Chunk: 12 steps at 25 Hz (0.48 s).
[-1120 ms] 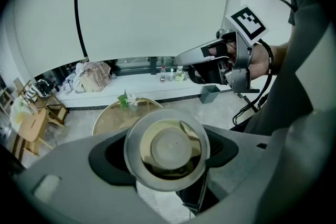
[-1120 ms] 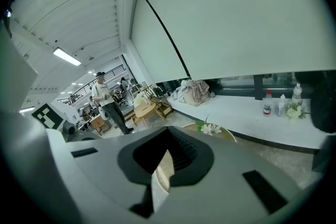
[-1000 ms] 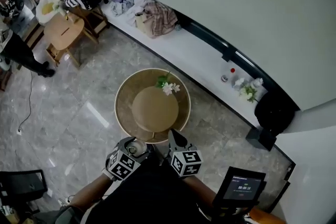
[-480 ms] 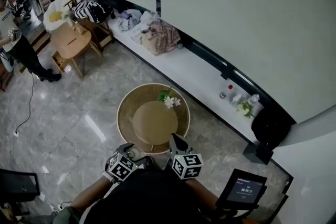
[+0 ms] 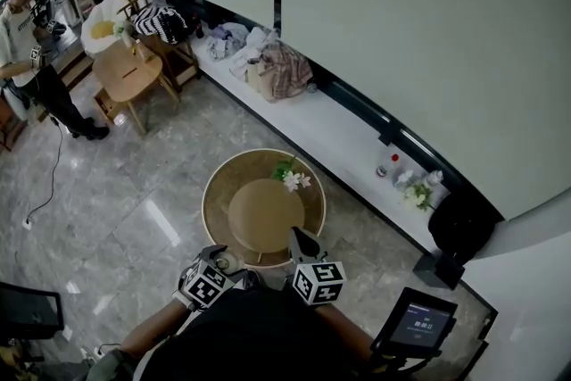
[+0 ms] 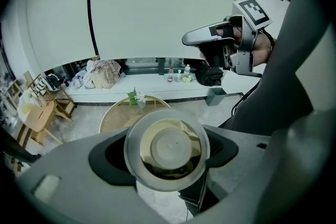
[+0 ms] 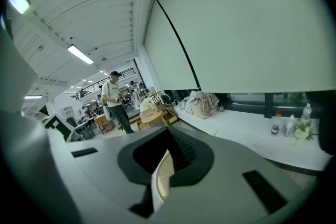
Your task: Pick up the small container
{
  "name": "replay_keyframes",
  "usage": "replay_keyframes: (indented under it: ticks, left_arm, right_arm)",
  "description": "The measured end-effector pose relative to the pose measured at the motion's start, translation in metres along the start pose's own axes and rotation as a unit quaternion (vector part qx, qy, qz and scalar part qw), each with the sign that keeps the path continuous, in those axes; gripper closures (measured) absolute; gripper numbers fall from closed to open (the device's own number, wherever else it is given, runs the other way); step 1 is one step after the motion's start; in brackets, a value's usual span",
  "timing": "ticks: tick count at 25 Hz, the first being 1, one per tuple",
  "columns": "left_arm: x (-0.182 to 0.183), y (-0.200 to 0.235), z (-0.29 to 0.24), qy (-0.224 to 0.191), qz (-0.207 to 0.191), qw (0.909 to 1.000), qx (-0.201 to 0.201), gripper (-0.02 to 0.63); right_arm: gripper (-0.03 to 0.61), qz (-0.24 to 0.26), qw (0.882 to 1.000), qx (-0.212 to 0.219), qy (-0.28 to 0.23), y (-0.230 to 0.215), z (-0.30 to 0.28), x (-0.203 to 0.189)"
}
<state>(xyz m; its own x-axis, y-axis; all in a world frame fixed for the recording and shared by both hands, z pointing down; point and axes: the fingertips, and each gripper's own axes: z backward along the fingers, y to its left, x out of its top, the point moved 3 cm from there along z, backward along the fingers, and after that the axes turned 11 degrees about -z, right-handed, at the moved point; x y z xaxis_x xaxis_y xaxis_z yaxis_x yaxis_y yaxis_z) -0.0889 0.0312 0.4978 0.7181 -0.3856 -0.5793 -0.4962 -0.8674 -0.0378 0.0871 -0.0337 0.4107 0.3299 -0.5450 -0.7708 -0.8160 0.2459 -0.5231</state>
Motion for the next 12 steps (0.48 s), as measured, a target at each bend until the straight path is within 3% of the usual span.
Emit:
replay_keyframes:
  ticks: [12]
  left_arm:
    - [0.0022, 0.0054, -0.0099, 0.004, 0.002, 1.0, -0.001, 0.275]
  right_arm:
    - [0.583, 0.001, 1.0, 0.003, 0.004, -0.0039, -0.009, -0.0033]
